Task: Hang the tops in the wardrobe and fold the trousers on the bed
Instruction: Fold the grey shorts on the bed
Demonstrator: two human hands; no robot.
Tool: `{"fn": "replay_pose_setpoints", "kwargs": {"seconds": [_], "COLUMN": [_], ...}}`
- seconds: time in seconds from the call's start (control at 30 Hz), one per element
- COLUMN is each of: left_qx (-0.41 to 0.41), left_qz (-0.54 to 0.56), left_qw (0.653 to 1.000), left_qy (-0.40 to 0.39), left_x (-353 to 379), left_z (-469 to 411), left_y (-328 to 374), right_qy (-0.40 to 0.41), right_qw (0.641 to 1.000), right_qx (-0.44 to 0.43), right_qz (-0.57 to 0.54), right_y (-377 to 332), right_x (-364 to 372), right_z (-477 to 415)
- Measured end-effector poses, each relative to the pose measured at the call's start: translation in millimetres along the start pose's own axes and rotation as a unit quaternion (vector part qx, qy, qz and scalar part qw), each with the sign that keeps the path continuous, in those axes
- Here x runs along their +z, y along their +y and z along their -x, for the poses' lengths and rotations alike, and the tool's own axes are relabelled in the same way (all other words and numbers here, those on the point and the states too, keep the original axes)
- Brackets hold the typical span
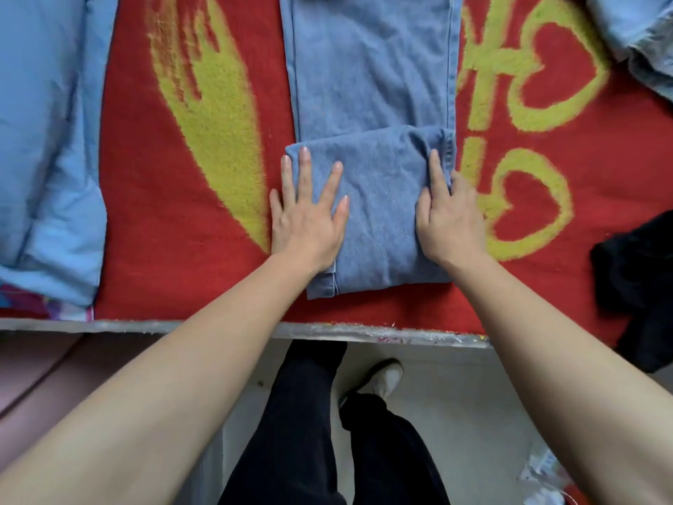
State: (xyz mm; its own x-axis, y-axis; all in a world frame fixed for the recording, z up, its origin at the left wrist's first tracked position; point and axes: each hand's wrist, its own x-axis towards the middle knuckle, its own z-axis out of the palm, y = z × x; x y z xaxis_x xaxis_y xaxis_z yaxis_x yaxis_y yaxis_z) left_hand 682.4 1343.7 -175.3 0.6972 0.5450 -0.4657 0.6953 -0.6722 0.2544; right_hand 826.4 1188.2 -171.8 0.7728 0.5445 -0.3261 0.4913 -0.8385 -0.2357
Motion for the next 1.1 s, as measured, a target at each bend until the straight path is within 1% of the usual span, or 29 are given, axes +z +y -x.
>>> {"fn": "replay_pose_setpoints", "kwargs": {"seconds": [0.1,0.23,0.27,0.3,0.37,0.43,0.47,0.5,0.53,0.57,0.6,0.63,0.67,0.7,0.77,0.83,0.93,1.1], "left_qx": [-0.007,-0.017,-0.009,0.006,0.056,0.133,0.167,0.189,0.199,0.200,0.195,0.188,0.180,0.172,0.156,0.146,0.146,0.139], "left_qz": [-0.045,-0.079,-0.082,-0.081,-0.073,-0.065,-0.066,-0.074,-0.098,-0.137,-0.179,-0.212,-0.231,-0.240,-0.248,-0.257,-0.237,-0.195], "left_qw": [0.998,0.993,0.994,0.996,0.994,0.977,0.970,0.969,0.970,0.969,0.964,0.959,0.956,0.955,0.956,0.955,0.959,0.966], "left_qy": [-0.036,-0.082,-0.069,-0.035,0.067,0.153,0.165,0.142,0.098,0.054,0.022,0.001,-0.007,-0.007,-0.009,-0.034,-0.056,-0.097], "left_x": [8.3,0.7,-2.6,-6.1,-14.3,-12.8,-8.6,-2.9,3.4,8.9,14.1,17.7,20.0,21.1,20.6,18.3,9.0,-17.2], "left_z": [-22.5,-36.1,-30.9,-23.3,-2.0,24.9,39.0,52.7,64.7,72.7,75.6,74.5,70.7,66.3,59.4,58.7,58.1,70.4], "left_y": [-1.0,5.3,7.2,8.5,10.8,12.3,12.5,11.9,10.7,9.2,8.1,8.0,9.1,11.1,14.9,17.5,17.7,23.5], "right_qy": [-0.041,-0.058,-0.057,-0.045,0.021,0.092,0.109,0.099,0.062,0.006,-0.050,-0.090,-0.100,-0.091,-0.072,-0.085,-0.109,-0.126], "right_qw": [0.997,0.993,0.992,0.993,0.995,0.992,0.985,0.978,0.972,0.965,0.957,0.949,0.945,0.947,0.951,0.952,0.956,0.957], "right_qx": [0.031,0.040,0.038,0.034,0.008,-0.069,-0.126,-0.182,-0.227,-0.255,-0.266,-0.262,-0.252,-0.240,-0.226,-0.208,-0.189,-0.202], "right_qz": [0.059,0.095,0.101,0.105,0.092,0.057,0.042,0.030,0.031,0.054,0.100,0.151,0.184,0.194,0.198,0.208,0.198,0.164], "right_y": [-3.5,-7.5,-6.5,-5.4,-5.1,-3.8,-0.7,4.1,10.0,14.9,18.2,20.6,21.1,20.0,14.8,9.9,6.0,0.7], "right_x": [14.6,13.1,9.6,5.6,-3.8,-10.9,-11.4,-10.8,-8.9,-6.3,-2.7,1.4,5.8,9.0,12.9,13.2,5.7,-29.5], "right_z": [-14.4,-23.4,-19.6,-14.6,0.3,20.7,32.6,45.1,56.9,66.6,73.5,77.4,77.9,75.4,67.5,64.5,69.4,81.4]}}
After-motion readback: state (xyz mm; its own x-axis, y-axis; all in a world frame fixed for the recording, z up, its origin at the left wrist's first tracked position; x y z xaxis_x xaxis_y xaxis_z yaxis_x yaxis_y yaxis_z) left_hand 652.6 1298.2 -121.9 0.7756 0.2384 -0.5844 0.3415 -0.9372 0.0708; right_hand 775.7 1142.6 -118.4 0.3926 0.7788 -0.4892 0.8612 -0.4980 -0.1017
